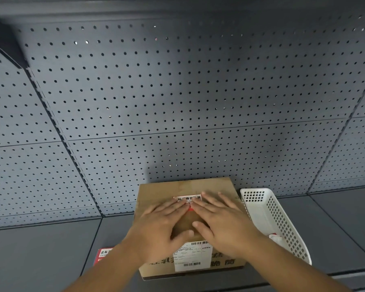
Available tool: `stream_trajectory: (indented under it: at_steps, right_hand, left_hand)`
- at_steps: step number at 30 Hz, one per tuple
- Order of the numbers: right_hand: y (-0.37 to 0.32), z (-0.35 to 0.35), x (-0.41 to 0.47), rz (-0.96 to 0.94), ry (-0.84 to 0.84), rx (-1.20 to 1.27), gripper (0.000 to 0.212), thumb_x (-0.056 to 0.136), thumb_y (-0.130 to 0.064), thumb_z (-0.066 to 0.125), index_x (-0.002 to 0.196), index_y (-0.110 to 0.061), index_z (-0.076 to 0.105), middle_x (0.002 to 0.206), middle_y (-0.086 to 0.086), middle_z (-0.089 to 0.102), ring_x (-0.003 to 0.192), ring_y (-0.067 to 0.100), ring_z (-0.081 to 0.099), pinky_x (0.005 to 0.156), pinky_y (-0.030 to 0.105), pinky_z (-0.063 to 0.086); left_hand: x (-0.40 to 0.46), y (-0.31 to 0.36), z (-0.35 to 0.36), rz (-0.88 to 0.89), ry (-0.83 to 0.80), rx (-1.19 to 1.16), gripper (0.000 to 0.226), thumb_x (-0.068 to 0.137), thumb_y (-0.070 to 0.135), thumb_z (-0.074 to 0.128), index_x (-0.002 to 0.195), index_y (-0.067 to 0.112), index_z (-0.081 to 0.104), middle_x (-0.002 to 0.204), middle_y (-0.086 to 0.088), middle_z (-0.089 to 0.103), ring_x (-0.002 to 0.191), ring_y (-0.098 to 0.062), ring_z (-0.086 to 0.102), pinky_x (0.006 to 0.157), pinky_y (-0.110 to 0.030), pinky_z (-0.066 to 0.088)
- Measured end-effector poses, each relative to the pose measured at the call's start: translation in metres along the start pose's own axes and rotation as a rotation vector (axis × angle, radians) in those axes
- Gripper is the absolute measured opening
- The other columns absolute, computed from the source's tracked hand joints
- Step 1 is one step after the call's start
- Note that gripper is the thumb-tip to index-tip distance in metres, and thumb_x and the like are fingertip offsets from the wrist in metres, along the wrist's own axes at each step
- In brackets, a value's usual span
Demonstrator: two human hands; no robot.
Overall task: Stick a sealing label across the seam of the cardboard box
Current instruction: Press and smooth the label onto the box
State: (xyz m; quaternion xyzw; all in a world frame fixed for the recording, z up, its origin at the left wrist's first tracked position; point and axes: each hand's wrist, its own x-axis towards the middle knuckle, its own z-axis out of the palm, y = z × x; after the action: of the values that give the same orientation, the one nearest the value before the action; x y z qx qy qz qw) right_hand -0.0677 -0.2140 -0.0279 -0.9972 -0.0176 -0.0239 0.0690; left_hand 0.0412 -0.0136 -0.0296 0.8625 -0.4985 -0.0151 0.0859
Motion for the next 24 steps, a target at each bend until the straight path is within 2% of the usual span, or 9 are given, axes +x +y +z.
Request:
stream_trajectory:
  at_steps: [2,4,7,14,17,19,21,22,24]
  right_hand:
    - [0.001,0.002,0.0,0.002,0.022,-0.011,0.07,0.103,-0.063,0.013,0.162,-0.027,0.02,0.169,-0.012,0.02,0.156,0.005,-0.002,0.123,0.042,-0.007]
    - [0.002,0.004,-0.002,0.014,0.047,-0.013,0.074,0.101,-0.067,0.007,0.161,-0.026,0.023,0.168,-0.012,0.023,0.156,0.006,0.001,0.123,0.043,-0.005]
    - [0.004,0.008,-0.006,0.03,0.099,-0.015,0.078,0.099,-0.069,0.005,0.16,-0.027,0.03,0.166,-0.011,0.03,0.156,0.008,0.009,0.123,0.044,0.0]
    - [0.009,0.013,-0.01,0.089,0.179,-0.036,0.066,0.102,-0.063,0.026,0.145,-0.024,0.056,0.151,-0.008,0.055,0.149,0.016,0.037,0.124,0.045,0.024]
    - [0.009,0.014,-0.012,0.102,0.219,-0.066,0.058,0.101,-0.06,0.038,0.133,-0.023,0.068,0.139,-0.007,0.067,0.139,0.019,0.051,0.114,0.043,0.034]
    - [0.007,0.011,-0.013,0.104,0.23,-0.065,0.056,0.1,-0.059,0.041,0.131,-0.023,0.07,0.137,-0.007,0.068,0.138,0.018,0.052,0.112,0.042,0.036]
    - [0.002,0.005,-0.012,0.097,0.21,-0.054,0.059,0.1,-0.06,0.037,0.139,-0.024,0.063,0.147,-0.007,0.061,0.144,0.015,0.043,0.116,0.042,0.033]
    - [-0.001,0.001,-0.01,0.093,0.192,-0.035,0.062,0.1,-0.061,0.034,0.146,-0.025,0.055,0.154,-0.008,0.052,0.149,0.014,0.035,0.12,0.041,0.027]
    - [-0.005,-0.006,-0.005,0.076,0.13,0.011,0.069,0.101,-0.065,0.024,0.159,-0.029,0.032,0.167,-0.012,0.028,0.156,0.01,0.011,0.126,0.04,0.009]
  left_hand:
    - [0.001,-0.003,0.004,0.015,-0.004,0.007,0.094,0.086,0.085,0.031,0.163,0.033,0.015,0.166,0.02,0.003,0.154,0.002,-0.002,0.125,-0.029,-0.004]
    - [0.001,-0.004,0.008,0.036,0.074,0.032,0.1,0.083,0.089,0.037,0.159,0.024,0.034,0.167,0.009,0.027,0.153,-0.004,0.016,0.126,-0.035,0.006]
    - [-0.003,-0.003,0.012,0.014,0.11,0.096,0.099,0.08,0.089,0.043,0.142,0.014,0.06,0.148,-0.003,0.06,0.141,-0.014,0.048,0.117,-0.044,0.027]
    - [-0.005,-0.002,0.025,-0.103,0.162,0.1,0.1,0.071,0.088,0.055,0.126,0.006,0.071,0.132,-0.011,0.072,0.127,-0.025,0.065,0.111,-0.048,0.043]
    - [-0.007,-0.001,0.023,-0.095,0.178,0.055,0.101,0.071,0.088,0.057,0.13,0.007,0.068,0.138,-0.009,0.068,0.134,-0.024,0.059,0.115,-0.046,0.042]
    - [-0.007,0.0,0.017,-0.083,0.194,0.037,0.105,0.072,0.09,0.053,0.144,0.013,0.056,0.158,-0.002,0.049,0.149,-0.018,0.038,0.123,-0.043,0.03]
    - [-0.007,0.002,0.011,-0.08,0.167,0.039,0.113,0.073,0.093,0.044,0.157,0.019,0.031,0.17,0.006,0.023,0.157,-0.01,0.012,0.128,-0.039,0.011]
    - [-0.007,0.003,0.01,-0.09,0.146,0.032,0.116,0.073,0.094,0.041,0.16,0.02,0.021,0.171,0.007,0.018,0.157,-0.007,0.006,0.128,-0.037,0.006]
    - [-0.006,0.005,0.01,-0.109,0.142,0.041,0.118,0.073,0.095,0.039,0.161,0.021,0.014,0.171,0.007,0.019,0.157,-0.007,0.006,0.127,-0.032,0.002]
